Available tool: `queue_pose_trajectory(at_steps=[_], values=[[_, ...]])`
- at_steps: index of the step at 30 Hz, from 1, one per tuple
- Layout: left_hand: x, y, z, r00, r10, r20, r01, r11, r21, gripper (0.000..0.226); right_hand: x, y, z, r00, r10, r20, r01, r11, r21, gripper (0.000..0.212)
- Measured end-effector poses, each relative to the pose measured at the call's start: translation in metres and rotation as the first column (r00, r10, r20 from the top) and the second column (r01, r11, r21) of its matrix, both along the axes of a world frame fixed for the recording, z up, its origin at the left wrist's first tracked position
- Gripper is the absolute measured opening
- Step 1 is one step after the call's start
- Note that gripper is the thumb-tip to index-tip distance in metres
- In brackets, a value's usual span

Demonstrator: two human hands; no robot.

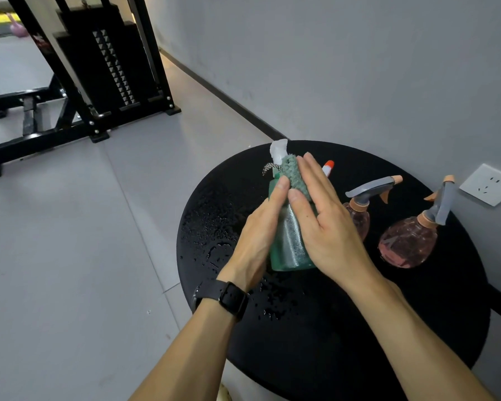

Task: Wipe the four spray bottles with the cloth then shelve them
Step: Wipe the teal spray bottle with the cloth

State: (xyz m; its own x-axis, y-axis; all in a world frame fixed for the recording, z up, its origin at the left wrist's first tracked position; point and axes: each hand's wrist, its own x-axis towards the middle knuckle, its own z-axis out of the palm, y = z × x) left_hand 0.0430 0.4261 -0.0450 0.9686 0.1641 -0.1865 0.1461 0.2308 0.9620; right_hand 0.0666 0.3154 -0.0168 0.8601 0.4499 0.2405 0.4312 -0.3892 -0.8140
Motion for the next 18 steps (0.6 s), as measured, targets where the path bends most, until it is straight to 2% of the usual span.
queue_pose_trajectory(at_steps=[3, 6, 13, 18], values=[[-0.001, -0.003, 0.004, 0.998, -0.019, 0.06, 0.025, 0.994, -0.106, 0.054, 0.001, 0.003, 0.0, 1.0, -0.001, 0.005, 0.001, 1.0, 0.001, 0.051], [-0.002, -0.003, 0.005, 0.997, -0.021, 0.08, 0.036, 0.981, -0.19, 0.058, 0.001, 0.005, -0.003, 1.0, -0.014, 0.005, 0.014, 1.0, -0.001, 0.051], [0.0, 0.008, -0.002, 0.999, 0.027, 0.047, -0.014, 0.969, -0.249, 0.079, -0.007, 0.003, -0.01, 1.0, 0.025, 0.003, -0.025, 0.999, -0.021, 0.051], [0.0, 0.018, -0.003, 0.997, 0.076, 0.021, -0.067, 0.959, -0.276, 0.081, -0.018, 0.0, -0.015, 0.996, 0.084, -0.013, -0.084, 0.996, -0.017, 0.05]])
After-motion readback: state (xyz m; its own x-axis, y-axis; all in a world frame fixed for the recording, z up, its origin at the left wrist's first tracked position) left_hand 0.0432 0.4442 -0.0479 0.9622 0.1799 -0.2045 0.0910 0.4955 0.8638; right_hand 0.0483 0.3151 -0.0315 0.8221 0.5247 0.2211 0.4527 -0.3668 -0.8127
